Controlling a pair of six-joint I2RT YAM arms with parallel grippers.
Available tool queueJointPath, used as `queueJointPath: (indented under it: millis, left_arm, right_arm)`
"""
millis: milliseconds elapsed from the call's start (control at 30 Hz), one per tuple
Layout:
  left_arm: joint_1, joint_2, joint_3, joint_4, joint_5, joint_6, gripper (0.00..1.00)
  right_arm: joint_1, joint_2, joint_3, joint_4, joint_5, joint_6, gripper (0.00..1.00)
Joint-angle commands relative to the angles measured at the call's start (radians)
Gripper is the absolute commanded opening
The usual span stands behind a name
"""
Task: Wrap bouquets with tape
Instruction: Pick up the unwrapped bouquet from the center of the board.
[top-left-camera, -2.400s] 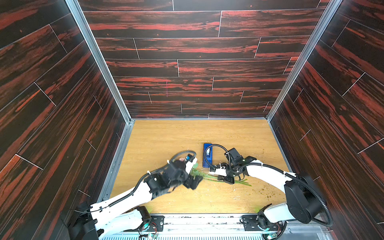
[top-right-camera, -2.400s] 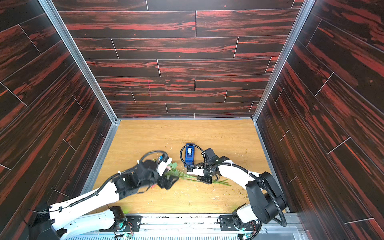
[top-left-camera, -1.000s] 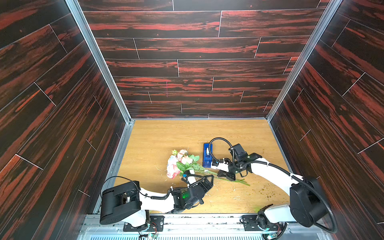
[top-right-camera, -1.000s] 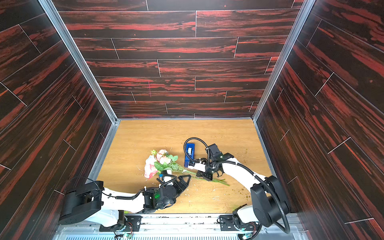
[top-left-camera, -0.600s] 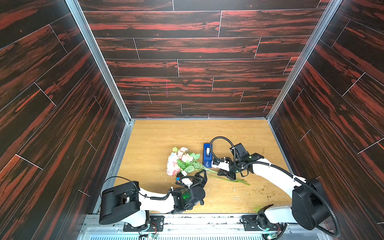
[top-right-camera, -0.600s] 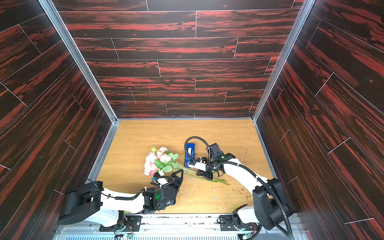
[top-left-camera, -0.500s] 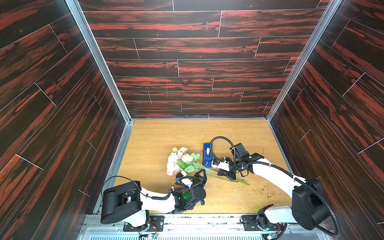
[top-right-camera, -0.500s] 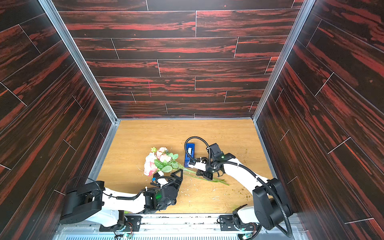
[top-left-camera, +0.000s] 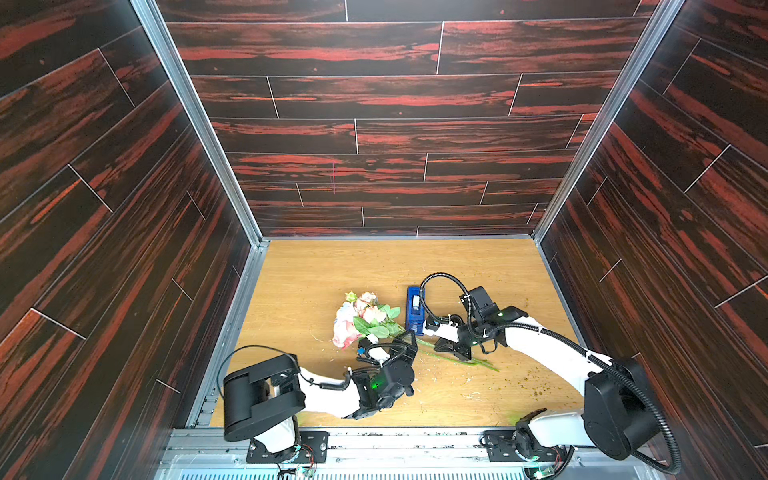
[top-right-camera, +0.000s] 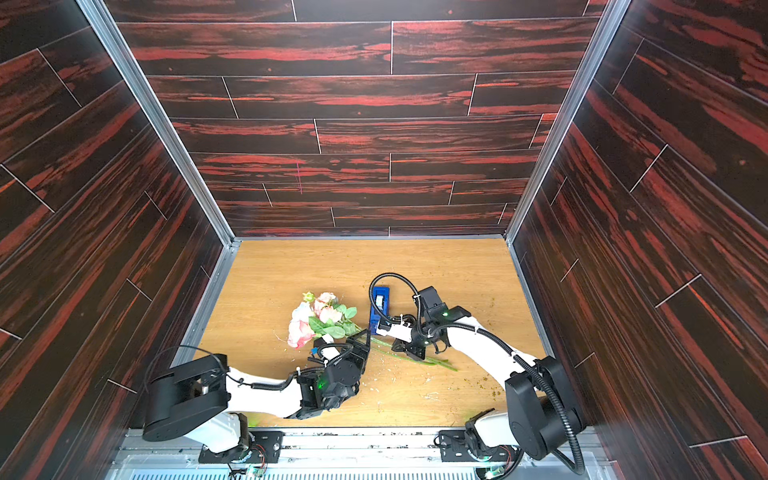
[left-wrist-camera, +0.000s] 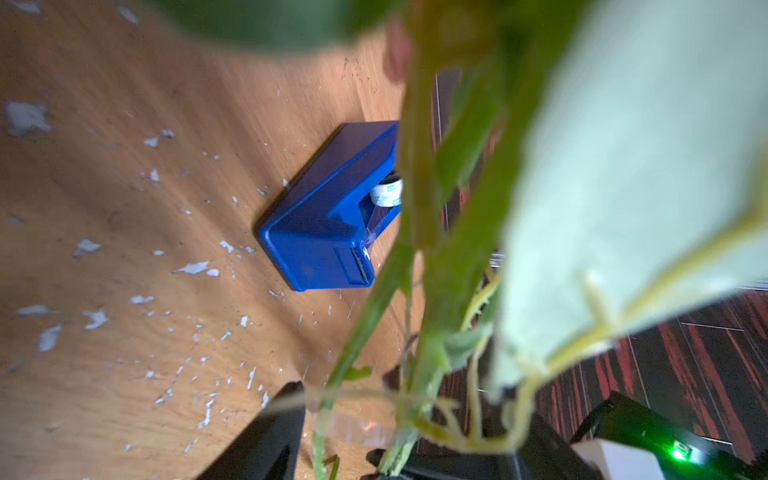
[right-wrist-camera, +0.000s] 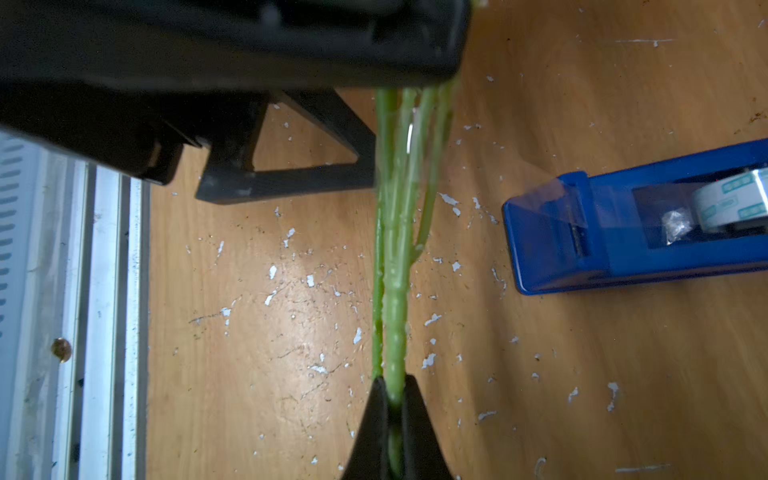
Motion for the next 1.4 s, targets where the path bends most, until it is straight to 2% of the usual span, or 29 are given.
queueJointPath:
  millis: [0,467,833,1067,1367]
  left_arm:
    - [0.016,0.015,0.017,0.045,0.025,0.002,0.73]
    - [0.065,0.081,0.044,0.1,0.066,0.032,0.59]
    - [0.074,0.091,0.05,0.137,0.064,0.119,0.37]
    - [0.076,0.094,0.058,0.136,0.081,0.142,0.28]
    - [0.076,0.087,0.057,0.144,0.093,0.196,0.09]
  right_arm:
    - [0.002,-0.024,-0.008,-0.001,-0.065,-0.009,0.0]
    - [0.012,-0.026,-0.007,-0.012,-0.083,-0.015,0.0]
    - [0.017,-0.017,-0.008,-0.031,-0.087,-0.032,0.0]
    - [0.019,-0.011,-0.007,-0.032,-0.075,-0.032,0.0]
    - [0.018,-0.003,-0.004,-0.025,-0.051,-0.026,0.0]
